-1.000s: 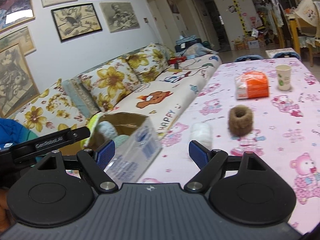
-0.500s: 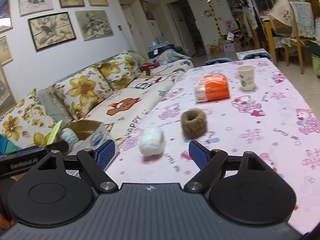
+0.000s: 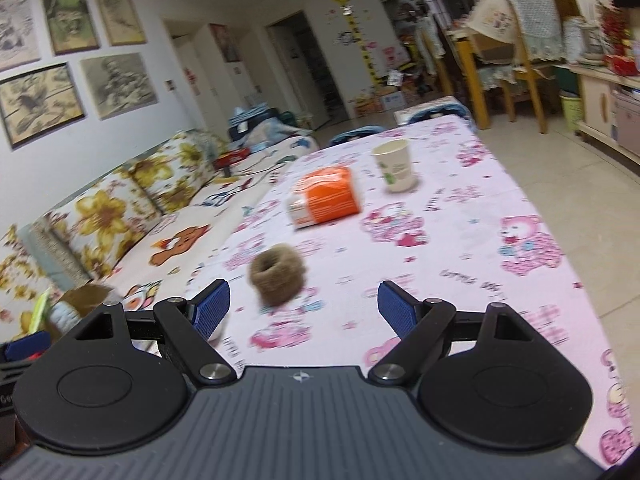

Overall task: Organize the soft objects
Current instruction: 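Move both tools back from the box to the remaining items, then close left tool on white fuzzy cuff while right tool grasps brown fuzzy ring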

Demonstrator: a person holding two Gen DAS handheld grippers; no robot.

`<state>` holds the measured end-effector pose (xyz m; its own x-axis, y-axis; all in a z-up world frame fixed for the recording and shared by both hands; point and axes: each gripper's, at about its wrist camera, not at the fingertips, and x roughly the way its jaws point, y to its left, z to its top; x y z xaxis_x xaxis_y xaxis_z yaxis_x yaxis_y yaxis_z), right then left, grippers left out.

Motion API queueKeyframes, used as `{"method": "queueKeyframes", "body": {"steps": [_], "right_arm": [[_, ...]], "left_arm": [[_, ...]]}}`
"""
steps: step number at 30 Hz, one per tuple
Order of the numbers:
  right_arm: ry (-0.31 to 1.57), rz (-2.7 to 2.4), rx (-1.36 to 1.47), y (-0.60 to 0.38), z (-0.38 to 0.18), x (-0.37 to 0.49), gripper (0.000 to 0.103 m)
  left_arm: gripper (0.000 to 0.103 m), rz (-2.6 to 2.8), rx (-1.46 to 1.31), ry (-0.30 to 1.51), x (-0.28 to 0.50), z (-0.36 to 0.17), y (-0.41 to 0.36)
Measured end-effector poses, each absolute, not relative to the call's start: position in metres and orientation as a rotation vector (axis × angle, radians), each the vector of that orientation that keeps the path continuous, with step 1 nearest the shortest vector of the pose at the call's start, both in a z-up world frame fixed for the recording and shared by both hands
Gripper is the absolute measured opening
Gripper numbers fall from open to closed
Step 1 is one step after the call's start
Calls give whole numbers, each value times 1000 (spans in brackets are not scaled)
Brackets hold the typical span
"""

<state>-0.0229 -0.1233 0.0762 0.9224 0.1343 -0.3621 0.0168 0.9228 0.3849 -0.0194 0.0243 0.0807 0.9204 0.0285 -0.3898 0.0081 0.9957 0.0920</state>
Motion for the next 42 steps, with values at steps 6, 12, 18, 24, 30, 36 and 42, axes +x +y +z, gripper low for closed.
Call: {"method": "queueKeyframes", "body": {"steps": [6, 12, 18, 24, 30, 36, 42], "right_arm": [[399, 29, 384, -122, 69, -2, 102], [439, 64, 326, -106, 60, 39, 103], [463, 152, 345, -86, 46, 77, 103], [494, 201, 284, -45, 33, 122, 103], [517, 199, 245, -23, 25, 151, 103], [542, 192, 204, -15, 19, 162, 91], [555, 211, 205, -18, 20, 160, 64]], "left_arm": [[95, -63, 140, 398, 22, 60, 8], [94, -59, 158, 441, 72, 30, 9], [89, -18, 51, 492, 108, 8, 26], [83, 4, 45, 518, 128, -1, 31], [70, 2, 30, 572, 142, -9, 32], [51, -2, -6, 622, 150, -13, 37], [45, -11, -23, 626, 154, -13, 38]]}}
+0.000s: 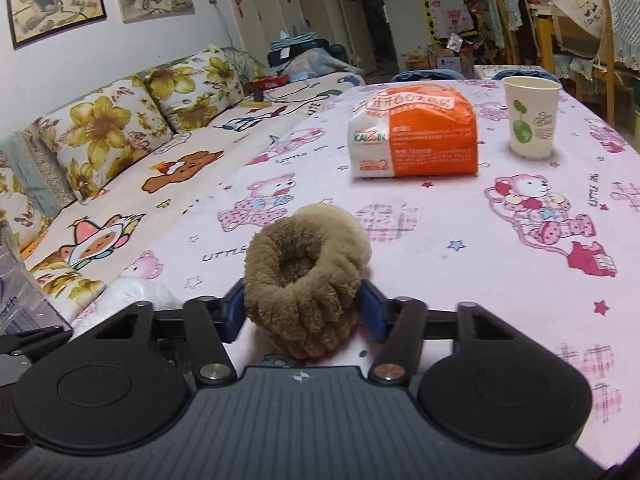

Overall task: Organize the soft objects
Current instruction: 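Close left tool on white fuzzy cuff while right tool grasps brown fuzzy ring, then lift the white cuff and brown ring and carry them toward the box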

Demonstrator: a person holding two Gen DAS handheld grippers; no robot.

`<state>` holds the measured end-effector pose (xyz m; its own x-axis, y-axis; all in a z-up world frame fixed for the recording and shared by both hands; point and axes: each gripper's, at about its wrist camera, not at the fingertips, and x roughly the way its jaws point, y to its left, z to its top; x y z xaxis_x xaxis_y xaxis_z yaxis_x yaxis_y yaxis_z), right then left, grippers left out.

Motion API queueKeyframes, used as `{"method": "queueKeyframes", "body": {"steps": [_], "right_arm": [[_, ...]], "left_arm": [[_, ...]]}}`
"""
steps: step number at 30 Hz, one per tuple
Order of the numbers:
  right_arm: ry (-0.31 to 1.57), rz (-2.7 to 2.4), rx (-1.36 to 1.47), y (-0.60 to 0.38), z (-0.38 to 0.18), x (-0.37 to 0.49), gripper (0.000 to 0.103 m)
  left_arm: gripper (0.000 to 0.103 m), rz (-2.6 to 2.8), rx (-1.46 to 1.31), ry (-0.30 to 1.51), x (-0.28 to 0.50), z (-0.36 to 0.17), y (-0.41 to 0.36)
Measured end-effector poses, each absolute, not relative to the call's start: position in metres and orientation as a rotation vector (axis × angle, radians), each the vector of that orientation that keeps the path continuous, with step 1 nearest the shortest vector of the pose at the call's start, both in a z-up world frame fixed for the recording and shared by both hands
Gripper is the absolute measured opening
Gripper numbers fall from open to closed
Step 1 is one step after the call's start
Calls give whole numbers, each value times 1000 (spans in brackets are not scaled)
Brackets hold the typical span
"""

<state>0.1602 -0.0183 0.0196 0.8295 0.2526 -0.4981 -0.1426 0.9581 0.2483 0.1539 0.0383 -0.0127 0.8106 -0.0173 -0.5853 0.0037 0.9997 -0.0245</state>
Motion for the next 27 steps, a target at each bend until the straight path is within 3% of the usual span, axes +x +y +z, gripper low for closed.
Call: {"method": "queueKeyframes", "body": {"steps": [9, 27], "right_arm": [[536, 204, 150, -17, 20, 149, 47], [531, 149, 148, -55, 24, 79, 43]], "left_arm": [[44, -23, -17, 615, 150, -12, 35], [44, -90, 47, 610, 97, -9, 14]]}}
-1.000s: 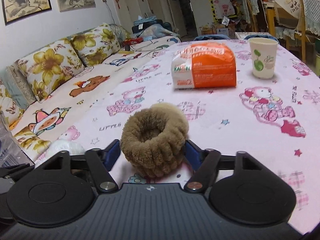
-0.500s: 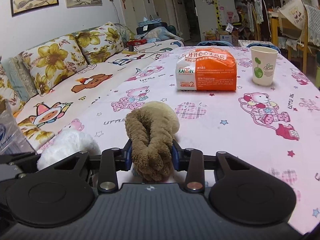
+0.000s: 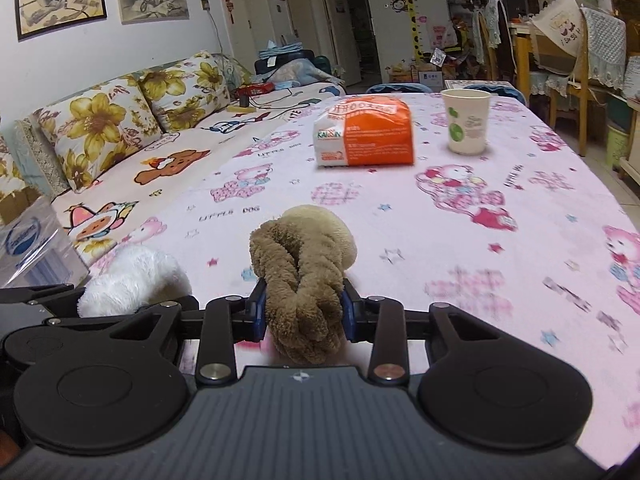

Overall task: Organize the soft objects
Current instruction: 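Lift the white cuff and brown ring and carry them toward the box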

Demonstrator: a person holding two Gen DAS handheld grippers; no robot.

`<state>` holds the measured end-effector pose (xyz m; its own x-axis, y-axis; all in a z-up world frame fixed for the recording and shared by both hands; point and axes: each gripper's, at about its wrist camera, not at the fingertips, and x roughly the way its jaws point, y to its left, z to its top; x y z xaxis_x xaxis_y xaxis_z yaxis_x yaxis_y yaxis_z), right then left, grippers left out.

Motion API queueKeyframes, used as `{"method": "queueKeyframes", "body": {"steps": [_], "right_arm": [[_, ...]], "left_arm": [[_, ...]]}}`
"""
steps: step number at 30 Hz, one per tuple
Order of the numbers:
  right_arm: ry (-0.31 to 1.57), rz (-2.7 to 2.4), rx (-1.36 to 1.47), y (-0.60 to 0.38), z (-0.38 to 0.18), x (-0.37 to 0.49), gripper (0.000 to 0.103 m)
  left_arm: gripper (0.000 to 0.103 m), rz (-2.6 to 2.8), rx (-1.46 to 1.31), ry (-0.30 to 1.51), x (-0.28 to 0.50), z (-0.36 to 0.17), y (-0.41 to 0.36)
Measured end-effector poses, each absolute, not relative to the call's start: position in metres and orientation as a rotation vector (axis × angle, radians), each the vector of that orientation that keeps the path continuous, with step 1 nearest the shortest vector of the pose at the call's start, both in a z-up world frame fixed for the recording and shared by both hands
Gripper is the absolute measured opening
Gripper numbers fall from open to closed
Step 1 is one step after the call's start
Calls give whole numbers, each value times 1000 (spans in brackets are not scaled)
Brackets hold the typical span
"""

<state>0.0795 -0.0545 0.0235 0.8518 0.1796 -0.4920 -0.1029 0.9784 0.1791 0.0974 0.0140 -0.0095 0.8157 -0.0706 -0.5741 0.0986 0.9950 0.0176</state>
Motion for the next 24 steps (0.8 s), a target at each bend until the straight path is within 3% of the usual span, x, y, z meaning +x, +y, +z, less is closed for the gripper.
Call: {"method": "queueKeyframes", "body": {"steps": [24], "right_arm": [[625, 158, 106, -52, 21, -17, 43]], "left_arm": [[44, -140, 50, 621, -15, 0, 9]]}}
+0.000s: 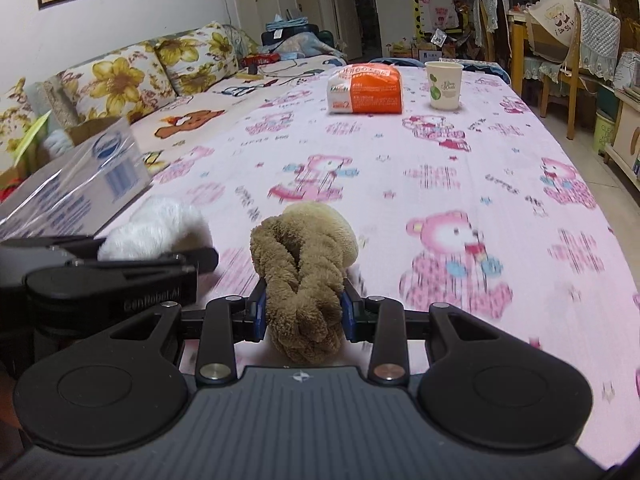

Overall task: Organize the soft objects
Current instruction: 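Lift the white cuff and brown ring and carry them toward the box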

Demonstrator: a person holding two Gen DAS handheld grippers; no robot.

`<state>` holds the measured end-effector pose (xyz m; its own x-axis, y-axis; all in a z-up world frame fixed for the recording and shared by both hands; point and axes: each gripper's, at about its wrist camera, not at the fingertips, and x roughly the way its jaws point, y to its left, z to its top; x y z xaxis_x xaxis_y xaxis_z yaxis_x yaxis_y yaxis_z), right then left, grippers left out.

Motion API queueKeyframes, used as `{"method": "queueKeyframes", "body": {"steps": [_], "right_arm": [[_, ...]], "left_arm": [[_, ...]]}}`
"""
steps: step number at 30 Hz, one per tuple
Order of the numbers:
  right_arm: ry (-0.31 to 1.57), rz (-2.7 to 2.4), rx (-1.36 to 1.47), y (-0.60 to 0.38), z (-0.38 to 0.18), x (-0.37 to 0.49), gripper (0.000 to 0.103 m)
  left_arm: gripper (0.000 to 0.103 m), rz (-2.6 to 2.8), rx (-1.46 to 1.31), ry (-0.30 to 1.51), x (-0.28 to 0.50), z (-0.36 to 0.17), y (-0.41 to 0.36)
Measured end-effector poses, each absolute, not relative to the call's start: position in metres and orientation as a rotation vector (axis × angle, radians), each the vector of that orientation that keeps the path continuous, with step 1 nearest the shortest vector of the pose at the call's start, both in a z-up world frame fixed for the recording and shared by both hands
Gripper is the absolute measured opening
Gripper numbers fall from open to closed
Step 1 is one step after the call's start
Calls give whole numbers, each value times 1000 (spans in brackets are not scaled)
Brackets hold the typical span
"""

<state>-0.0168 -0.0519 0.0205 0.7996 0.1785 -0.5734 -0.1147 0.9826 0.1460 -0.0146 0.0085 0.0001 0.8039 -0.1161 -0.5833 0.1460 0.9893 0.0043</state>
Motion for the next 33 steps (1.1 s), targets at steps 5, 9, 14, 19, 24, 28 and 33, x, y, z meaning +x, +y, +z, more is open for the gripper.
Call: {"method": "queueKeyframes", "body": {"steps": [5, 9, 14, 19, 24, 28, 33], "right_arm": [[652, 153, 111, -50, 20, -42, 43], [658, 145, 109, -50, 19, -55, 43], [670, 130, 112, -50, 18, -71, 44], [656, 114, 94, -46, 19, -73, 58], [613, 86, 68, -41, 20, -61, 89], [632, 65, 93, -43, 13, -52, 99], [646, 60, 107, -42, 1, -38, 71]], "left_arm": [[44, -148, 49, 621, -36, 5, 12], [44, -160, 45, 621, -54, 10, 16], [44, -183, 23, 623, -74, 16, 20], [44, -195, 19, 615, -88, 21, 24], [44, -186, 10, 599, -94, 28, 31], [44, -176, 13, 589, -97, 32, 35], [44, -151, 8, 574, -100, 42, 45]]}}
